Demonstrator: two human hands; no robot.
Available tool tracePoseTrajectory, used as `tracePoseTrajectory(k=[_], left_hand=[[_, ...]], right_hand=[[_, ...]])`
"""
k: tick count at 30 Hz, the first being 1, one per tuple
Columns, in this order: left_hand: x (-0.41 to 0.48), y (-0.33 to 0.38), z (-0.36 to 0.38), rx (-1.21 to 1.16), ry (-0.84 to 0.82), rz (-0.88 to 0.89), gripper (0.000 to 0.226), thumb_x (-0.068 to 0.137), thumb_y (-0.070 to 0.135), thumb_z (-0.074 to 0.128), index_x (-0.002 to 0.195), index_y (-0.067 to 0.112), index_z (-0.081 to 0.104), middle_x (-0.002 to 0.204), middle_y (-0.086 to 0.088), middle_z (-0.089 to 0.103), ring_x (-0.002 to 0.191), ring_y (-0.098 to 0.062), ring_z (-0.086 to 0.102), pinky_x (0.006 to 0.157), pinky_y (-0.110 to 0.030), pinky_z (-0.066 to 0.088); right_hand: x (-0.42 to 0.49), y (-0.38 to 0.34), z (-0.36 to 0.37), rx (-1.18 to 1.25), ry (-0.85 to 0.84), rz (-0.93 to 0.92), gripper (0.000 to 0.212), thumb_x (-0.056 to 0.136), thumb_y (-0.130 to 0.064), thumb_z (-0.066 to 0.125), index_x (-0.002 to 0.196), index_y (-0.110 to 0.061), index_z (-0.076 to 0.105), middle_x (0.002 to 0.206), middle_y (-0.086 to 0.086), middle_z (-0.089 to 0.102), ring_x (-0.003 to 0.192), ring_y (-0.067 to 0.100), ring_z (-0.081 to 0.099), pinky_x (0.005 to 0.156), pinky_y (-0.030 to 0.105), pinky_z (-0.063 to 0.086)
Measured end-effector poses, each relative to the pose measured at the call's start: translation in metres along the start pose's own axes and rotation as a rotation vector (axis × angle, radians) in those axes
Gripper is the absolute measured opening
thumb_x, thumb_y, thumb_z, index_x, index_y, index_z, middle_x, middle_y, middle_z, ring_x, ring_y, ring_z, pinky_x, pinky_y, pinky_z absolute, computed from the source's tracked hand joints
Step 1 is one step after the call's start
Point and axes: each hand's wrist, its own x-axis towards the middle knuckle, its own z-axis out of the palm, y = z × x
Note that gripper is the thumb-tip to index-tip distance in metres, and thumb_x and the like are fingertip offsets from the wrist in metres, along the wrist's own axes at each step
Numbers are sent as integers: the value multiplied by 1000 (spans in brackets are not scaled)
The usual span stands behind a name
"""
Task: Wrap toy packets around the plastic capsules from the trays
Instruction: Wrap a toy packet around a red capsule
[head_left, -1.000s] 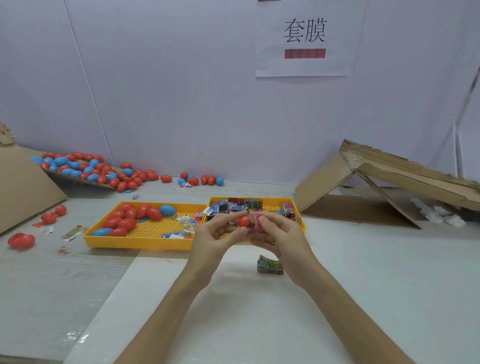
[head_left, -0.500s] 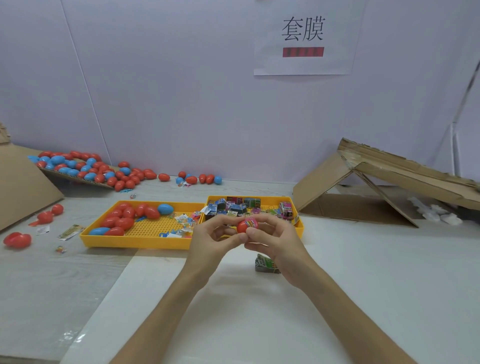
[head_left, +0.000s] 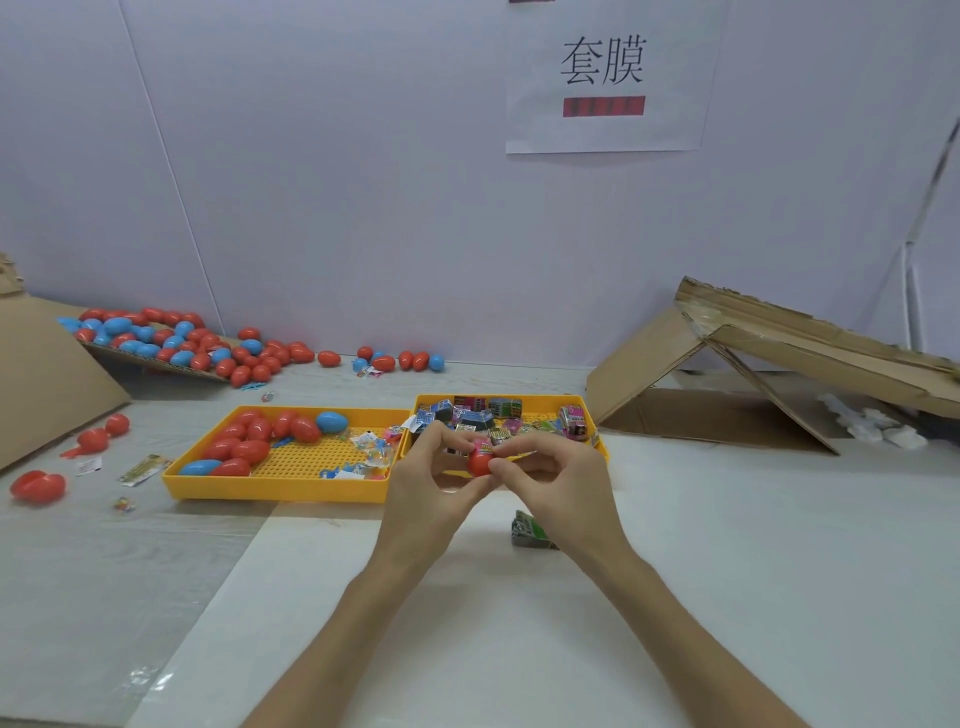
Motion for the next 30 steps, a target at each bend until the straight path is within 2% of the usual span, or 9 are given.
tracePoseTrajectory(k=[3, 7, 10, 13, 18, 25, 30], left_hand=[[1, 1, -1, 11, -8, 10, 35, 76, 17, 88, 95, 21, 59, 100, 6, 71, 91, -20, 73, 77, -42, 62], [0, 2, -1, 20, -22, 21, 36, 76, 16, 88, 96, 25, 60, 99, 7, 70, 90, -22, 72, 76, -46, 62], [0, 4, 0, 39, -31, 42, 35, 76, 16, 88, 96, 27, 62, 100, 10, 69, 90, -20, 72, 77, -40, 62], [-1, 6, 1, 45, -49, 62, 33, 79, 14, 85, 98, 29, 63, 103, 17, 69, 90, -15, 72, 77, -30, 61], [-2, 8, 1, 41, -81, 58, 31, 82, 8, 82, 102, 25, 66, 106, 19, 69, 95, -15, 72, 78, -23, 59], [-3, 9, 1, 59, -111, 48, 31, 82, 8, 82, 100, 28, 65, 104, 17, 70, 92, -15, 72, 78, -27, 60], [-3, 6, 1, 74, -120, 49, 38, 83, 8, 81, 115, 23, 67, 110, 9, 70, 95, -14, 71, 80, -27, 60]], right_hand=[[2, 3, -2, -65, 3, -23, 22, 85, -8, 78, 85, -30, 76, 83, -16, 75, 77, 7, 73, 70, 18, 57], [2, 6, -4, -199, 24, -142, 13, 85, -7, 75, 87, -19, 78, 81, -13, 74, 74, 5, 72, 70, 22, 59], [1, 6, -5, -351, 34, -277, 9, 85, -7, 72, 88, -14, 76, 82, -7, 74, 73, 5, 68, 69, 26, 58], [0, 5, -8, -449, 69, -318, 7, 84, -4, 73, 84, -11, 74, 79, -3, 71, 69, 9, 64, 66, 30, 55], [-1, 2, -10, -494, 26, -300, 11, 83, -2, 72, 78, -8, 65, 72, 0, 62, 65, 16, 57, 61, 37, 50], [-1, 0, -11, -520, -29, -345, 15, 81, 2, 70, 76, -7, 59, 72, 2, 56, 64, 19, 50, 58, 40, 47], [-1, 2, -11, -514, -48, -387, 16, 79, 2, 71, 77, -8, 59, 73, 1, 56, 63, 17, 48, 56, 37, 47]])
